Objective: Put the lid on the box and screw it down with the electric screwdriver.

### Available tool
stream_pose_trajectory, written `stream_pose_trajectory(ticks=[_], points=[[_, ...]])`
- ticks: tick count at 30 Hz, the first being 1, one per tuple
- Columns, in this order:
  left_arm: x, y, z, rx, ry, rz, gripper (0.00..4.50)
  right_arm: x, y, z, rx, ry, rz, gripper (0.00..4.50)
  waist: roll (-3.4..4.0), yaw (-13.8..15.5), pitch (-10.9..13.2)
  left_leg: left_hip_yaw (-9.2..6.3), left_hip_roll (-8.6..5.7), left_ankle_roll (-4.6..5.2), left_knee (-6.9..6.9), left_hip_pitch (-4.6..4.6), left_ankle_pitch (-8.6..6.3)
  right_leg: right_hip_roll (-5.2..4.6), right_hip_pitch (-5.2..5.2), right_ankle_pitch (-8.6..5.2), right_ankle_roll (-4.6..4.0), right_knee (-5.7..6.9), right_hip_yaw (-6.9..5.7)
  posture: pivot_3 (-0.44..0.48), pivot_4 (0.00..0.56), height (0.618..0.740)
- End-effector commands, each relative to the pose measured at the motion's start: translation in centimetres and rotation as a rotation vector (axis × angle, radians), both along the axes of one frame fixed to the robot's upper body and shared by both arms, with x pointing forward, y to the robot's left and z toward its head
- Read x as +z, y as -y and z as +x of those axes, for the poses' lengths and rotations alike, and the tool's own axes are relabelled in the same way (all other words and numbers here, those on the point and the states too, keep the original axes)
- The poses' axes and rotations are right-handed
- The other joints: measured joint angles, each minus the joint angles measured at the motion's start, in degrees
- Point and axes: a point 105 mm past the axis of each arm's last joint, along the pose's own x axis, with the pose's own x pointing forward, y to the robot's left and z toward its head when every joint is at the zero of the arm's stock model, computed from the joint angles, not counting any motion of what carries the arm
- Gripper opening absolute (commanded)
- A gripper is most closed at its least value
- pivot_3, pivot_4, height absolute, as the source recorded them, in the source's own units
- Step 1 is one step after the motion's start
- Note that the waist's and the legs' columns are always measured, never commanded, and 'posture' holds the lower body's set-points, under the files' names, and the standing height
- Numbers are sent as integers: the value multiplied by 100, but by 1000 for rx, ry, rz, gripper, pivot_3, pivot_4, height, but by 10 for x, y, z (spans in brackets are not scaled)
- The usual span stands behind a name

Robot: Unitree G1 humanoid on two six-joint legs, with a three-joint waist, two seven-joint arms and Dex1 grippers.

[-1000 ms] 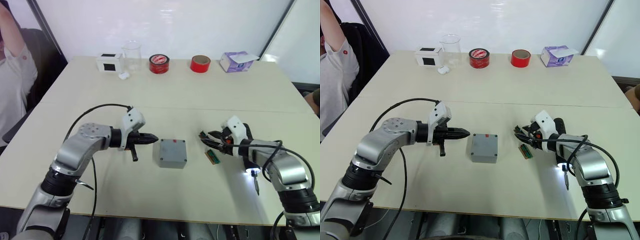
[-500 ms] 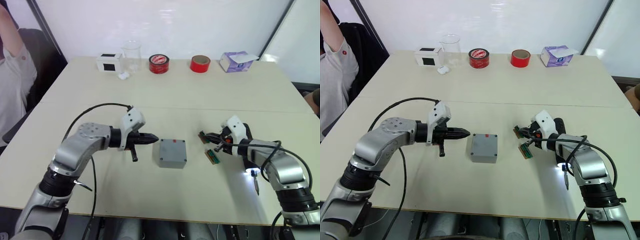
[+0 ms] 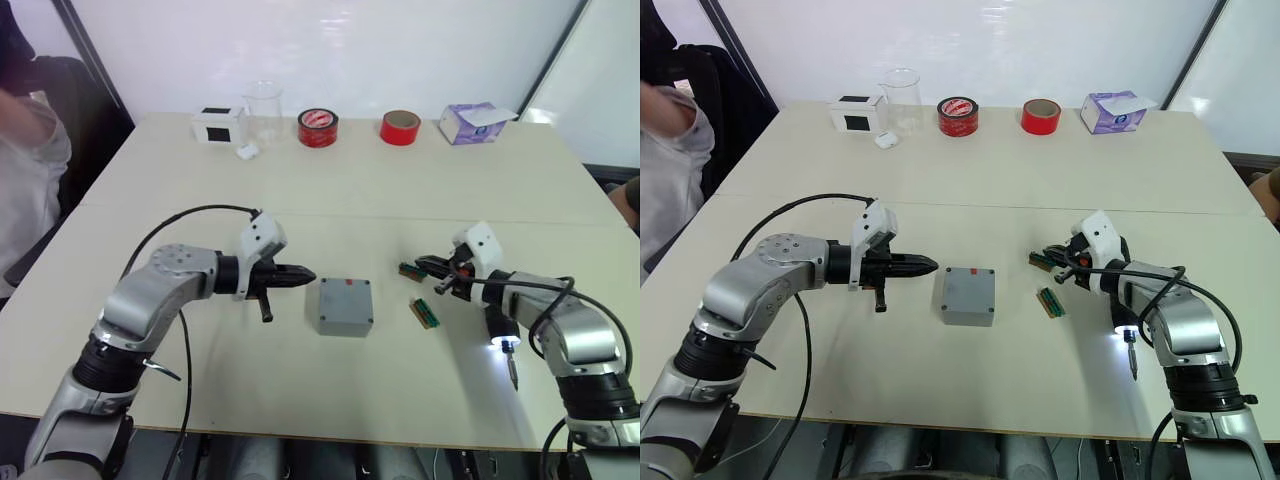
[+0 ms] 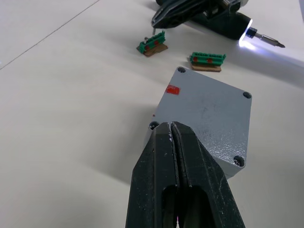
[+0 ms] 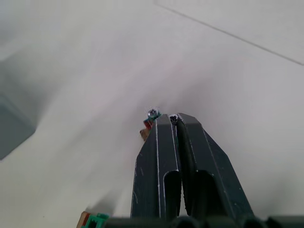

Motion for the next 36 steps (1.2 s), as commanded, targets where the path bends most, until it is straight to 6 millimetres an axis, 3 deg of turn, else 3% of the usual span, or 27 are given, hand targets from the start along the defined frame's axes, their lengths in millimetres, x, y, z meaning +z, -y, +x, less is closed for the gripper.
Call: stream_pose_trajectory(ticks=[1,7,13,21,36], points=[[15,-3,0,-3,42,-25,0,30,-10,-2,32,88,55,62,0,0,0,0,0,0,0,0,0,0,0,0,0,0,0,0,150,740],[12,-12,-6,-14,16,1,0,50,-46,-28,223,77,130,62,0,-6,0,-2,1,0,-1,0,0,0,0,0,0,0,0,0,150,740],[11,-17,-11,-23,2,19,0,41,-73,-48,356,16,109,62,0,12,0,-3,3,0,-2,0,0,0,0,-1,-1,0,-1,0,150,740],[10,-15,-13,-20,-3,16,0,28,-76,-45,348,-10,103,62,0,1,0,-2,2,0,-1,0,0,-1,0,-1,-1,0,0,0,150,740],[8,-13,-13,-17,-2,19,0,22,-79,-40,342,-1,82,62,0,2,0,-2,2,0,-1,0,0,0,0,-1,-1,-1,0,0,150,740]])
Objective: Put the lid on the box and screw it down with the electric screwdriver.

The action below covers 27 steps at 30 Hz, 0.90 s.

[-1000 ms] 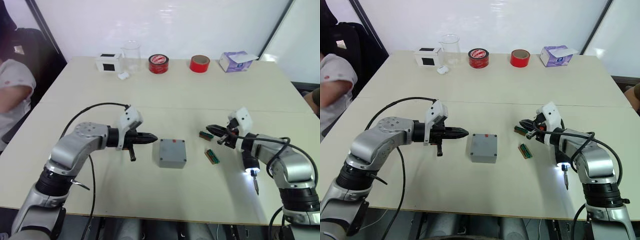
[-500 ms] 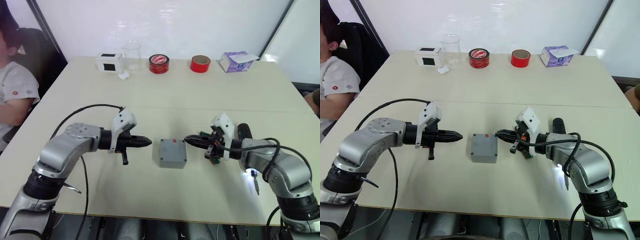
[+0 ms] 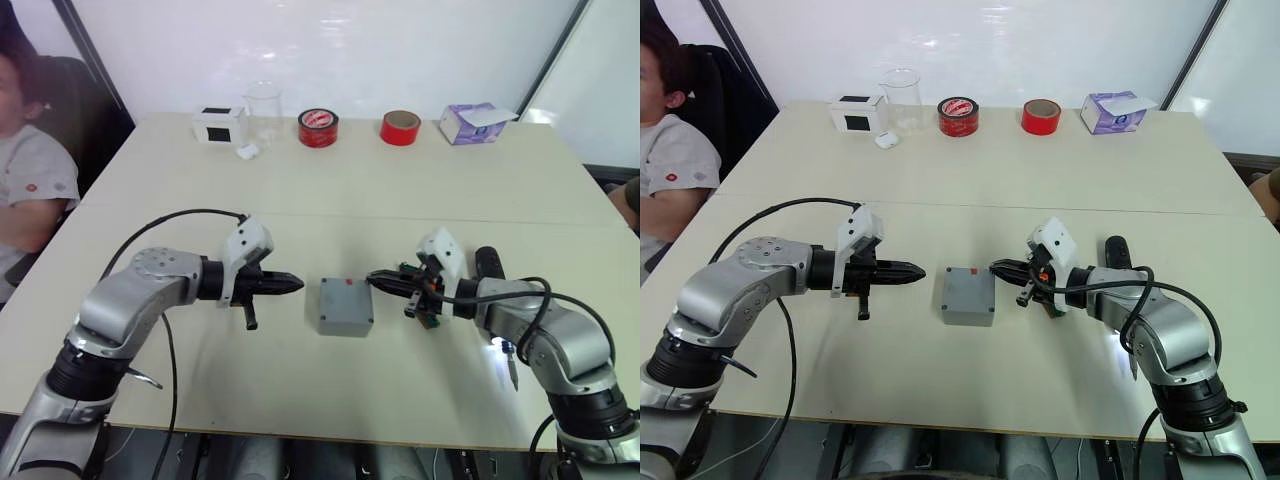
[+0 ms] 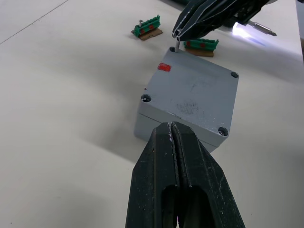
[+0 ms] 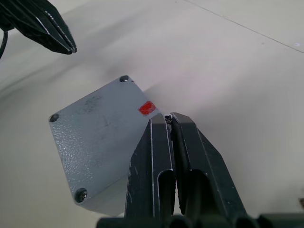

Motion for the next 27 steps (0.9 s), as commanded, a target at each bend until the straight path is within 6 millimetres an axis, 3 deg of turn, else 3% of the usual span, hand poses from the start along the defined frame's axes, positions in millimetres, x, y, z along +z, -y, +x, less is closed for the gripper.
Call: stream_pose_trajectory(ticks=[1,15,18,24,27], points=[[8,2,-2,-15,32,-9,0,4,-3,1,9,31,-4,62,0,-3,0,0,0,0,0,0,0,0,0,0,0,0,0,0,150,740],[7,3,-2,-16,34,-12,0,2,-4,1,19,23,-13,62,0,0,0,0,0,0,0,0,0,0,0,0,0,0,0,0,150,740],[8,3,-2,-14,34,-13,0,2,-4,0,21,23,-12,717,0,-1,0,0,0,0,0,0,0,0,0,0,0,0,0,0,150,740],[10,6,-5,-25,28,-32,0,7,0,-2,14,18,-12,3041,0,1,0,0,0,0,0,0,0,0,0,0,0,0,0,0,150,740],[16,9,-4,-34,34,-60,0,20,8,2,-40,14,46,3041,0,3,0,0,0,0,0,0,0,-1,0,0,0,0,0,0,150,740]])
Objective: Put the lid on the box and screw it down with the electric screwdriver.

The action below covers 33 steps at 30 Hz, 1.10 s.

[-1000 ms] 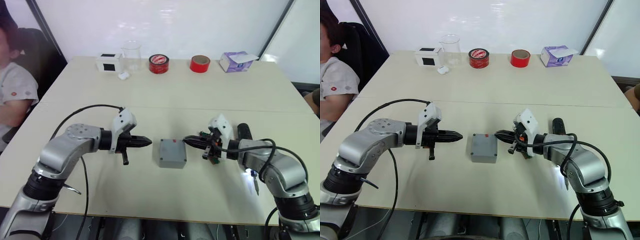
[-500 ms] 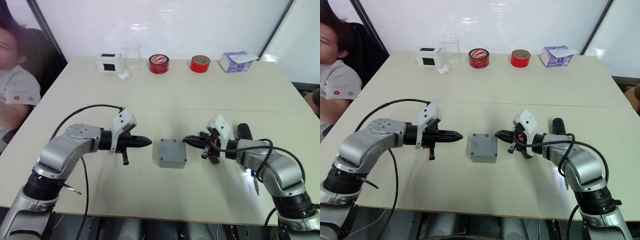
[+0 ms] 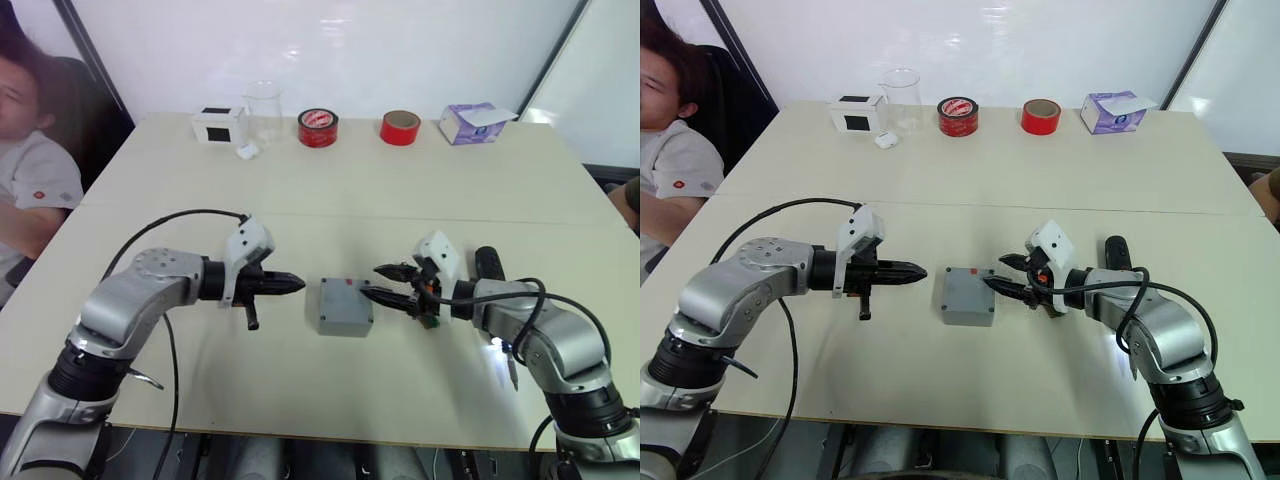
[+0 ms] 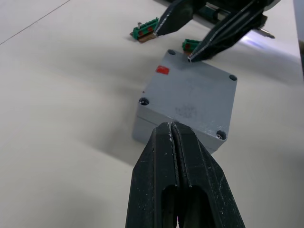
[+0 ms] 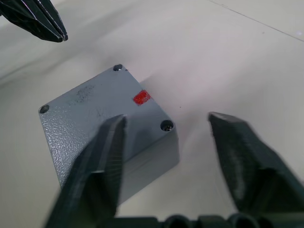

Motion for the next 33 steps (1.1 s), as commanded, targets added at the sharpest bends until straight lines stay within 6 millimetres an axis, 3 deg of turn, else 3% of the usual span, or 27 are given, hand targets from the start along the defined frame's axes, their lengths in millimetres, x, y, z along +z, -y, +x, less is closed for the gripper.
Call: stream_pose_trajectory(ticks=[1,6,9,11,12,14,16,18,21,25,29,33], points=[[18,7,-3,-32,50,-46,0,34,10,6,-66,53,104,3041,-1,-1,0,0,0,0,0,0,0,0,0,0,0,0,0,0,150,740],[23,17,-6,-86,52,-69,0,69,39,18,-199,93,166,3041,-1,4,0,-1,0,0,0,0,0,0,0,0,0,1,0,0,150,740],[20,20,-7,-119,63,-43,0,81,64,28,-336,130,113,3729,-1,1,0,0,0,0,-1,0,0,0,0,0,0,-2,0,0,150,740],[24,25,-6,-138,75,-54,0,90,81,34,-425,127,88,4436,-1,-2,0,2,-1,0,-2,-1,0,0,0,0,0,-2,0,0,150,740],[26,27,-4,-144,78,-63,0,92,90,37,-475,108,75,4436,0,-4,1,3,-1,0,-1,-1,0,0,0,0,0,-1,0,0,150,740],[25,28,-2,-158,87,-56,0,93,108,42,-563,34,10,4436,0,-6,0,5,-2,0,0,-1,0,-1,-1,0,-1,0,2,0,150,740],[24,30,-4,-193,103,-40,0,71,146,37,-691,-120,-261,4436,3,3,1,5,-2,0,0,0,0,-1,-1,-2,-5,0,3,0,150,740],[24,34,-8,-223,116,-38,0,64,168,25,-727,-213,-383,4436,1,25,2,7,-7,0,-7,-5,0,-5,-1,-12,-22,-6,-3,0,150,740],[20,37,-12,-251,173,34,0,69,163,13,-661,-355,-282,4436,-1,-44,2,8,-4,5,-9,-11,-3,-4,-5,-11,-20,-25,2,0,150,740],[15,43,-15,-275,222,79,0,68,166,1,-630,-443,-280,4436,1,-126,3,9,-2,8,-12,-8,-5,-1,-5,-2,-4,-32,9,0,150,740],[21,51,-23,-288,228,28,0,60,170,-10,-649,-555,-281,4436,1,-124,3,8,4,8,-11,-9,-5,-2,-5,-2,-4,-33,9,0,150,740],[27,59,-37,-313,218,-35,0,37,163,-19,-590,-685,-270,4436,0,-122,3,8,4,8,-11,-10,-5,-2,-4,-2,-4,-35,10,0,150,740]])
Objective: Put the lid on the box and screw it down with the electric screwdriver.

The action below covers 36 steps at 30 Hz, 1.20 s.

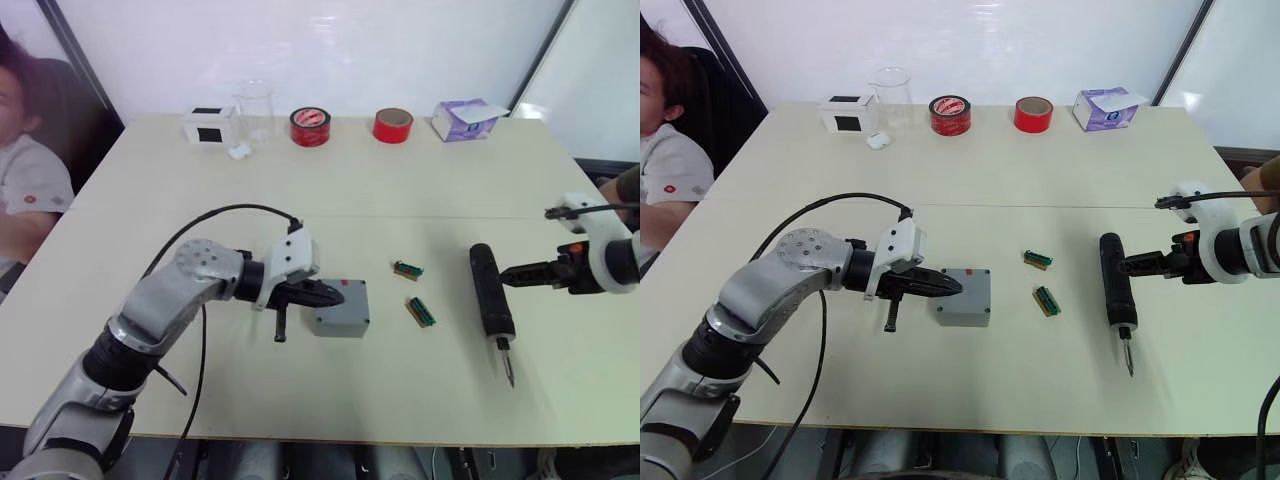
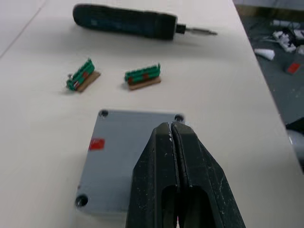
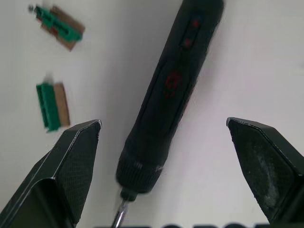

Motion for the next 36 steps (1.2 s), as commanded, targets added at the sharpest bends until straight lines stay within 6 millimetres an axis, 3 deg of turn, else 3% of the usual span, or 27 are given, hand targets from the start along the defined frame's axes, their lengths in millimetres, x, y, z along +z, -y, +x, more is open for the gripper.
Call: stream_pose_trajectory(ticks=[1,10,20,23,29,32,35,36], points=[[13,4,-14,-26,26,-50,0,-8,-5,-6,16,-67,42,4436,0,-4,0,0,0,0,0,0,0,0,0,0,0,0,0,0,150,740],[8,12,-28,11,7,-60,0,-36,2,0,-35,-154,-95,4436,0,0,0,1,-1,0,2,0,0,1,0,0,0,0,1,0,150,740],[2,9,-22,142,-22,-95,0,-61,-22,12,-18,-244,-40,4436,-10,-26,-4,0,0,-1,6,4,1,8,4,0,0,1,1,0,150,740],[3,8,-22,159,-26,-102,0,-67,-22,10,-15,-272,-58,3812,-17,-18,-6,0,1,-1,6,4,1,8,5,0,0,1,1,0,150,740],[7,5,-18,187,-22,-114,0,-75,-26,9,-30,-307,-33,1899,-29,-19,-13,-1,1,-1,5,5,0,10,7,0,-1,1,0,0,150,740],[9,2,-15,192,-20,-112,0,-74,-26,16,-51,-281,-37,1841,-57,-28,-29,-3,4,0,5,7,0,14,8,0,-1,1,-1,0,150,740],[9,-9,-7,222,-13,-89,0,-44,-24,42,-99,-131,-22,1826,-81,-79,-33,0,10,-1,6,13,0,20,12,1,-5,-1,0,0,150,740],[8,-13,-2,233,-15,-84,0,-26,-30,53,-36,-17,-19,1826,-75,-93,-30,4,13,-1,5,15,1,23,12,6,-14,-9,1,0,150,740]])
